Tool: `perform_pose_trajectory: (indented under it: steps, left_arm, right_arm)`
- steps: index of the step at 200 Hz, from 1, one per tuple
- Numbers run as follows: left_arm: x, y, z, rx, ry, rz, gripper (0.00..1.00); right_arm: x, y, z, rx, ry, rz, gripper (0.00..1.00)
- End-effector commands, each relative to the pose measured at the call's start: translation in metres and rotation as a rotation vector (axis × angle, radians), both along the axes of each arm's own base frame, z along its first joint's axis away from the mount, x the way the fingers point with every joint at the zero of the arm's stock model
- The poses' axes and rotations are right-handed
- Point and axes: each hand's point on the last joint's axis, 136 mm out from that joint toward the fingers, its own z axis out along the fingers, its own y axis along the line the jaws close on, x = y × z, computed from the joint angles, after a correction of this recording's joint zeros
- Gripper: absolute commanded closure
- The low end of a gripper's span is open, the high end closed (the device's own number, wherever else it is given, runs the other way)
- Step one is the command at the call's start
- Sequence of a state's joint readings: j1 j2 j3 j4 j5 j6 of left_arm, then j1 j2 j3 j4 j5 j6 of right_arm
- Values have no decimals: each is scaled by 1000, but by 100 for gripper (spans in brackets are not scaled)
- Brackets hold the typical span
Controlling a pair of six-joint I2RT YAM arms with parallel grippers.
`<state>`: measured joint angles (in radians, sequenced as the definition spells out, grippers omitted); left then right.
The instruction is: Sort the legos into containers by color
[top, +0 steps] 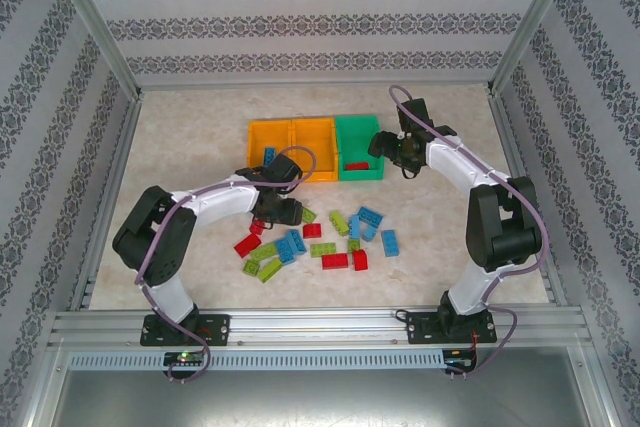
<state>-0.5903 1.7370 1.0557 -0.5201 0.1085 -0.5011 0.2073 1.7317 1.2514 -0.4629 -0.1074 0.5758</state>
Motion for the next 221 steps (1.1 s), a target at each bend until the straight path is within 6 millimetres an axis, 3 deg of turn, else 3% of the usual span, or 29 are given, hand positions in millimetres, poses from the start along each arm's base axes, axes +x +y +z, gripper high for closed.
perform_pose_trajectory:
  steps: [1, 78, 116, 221]
  left_arm:
    - [-4, -4, -4, 17, 35, 7, 45]
    - [7, -7, 3, 41, 10, -51, 48]
    - [10, -8, -6, 65, 29, -51, 49]
    - [11, 3, -6, 118, 14, -47, 63]
  right_arm:
    - [-1, -3, 4, 15, -13, -3, 16]
    - [-4, -7, 2, 14, -8, -9, 16]
    - [-4, -8, 3, 14, -9, -9, 16]
    - [-6, -14, 2, 12, -8, -17, 15]
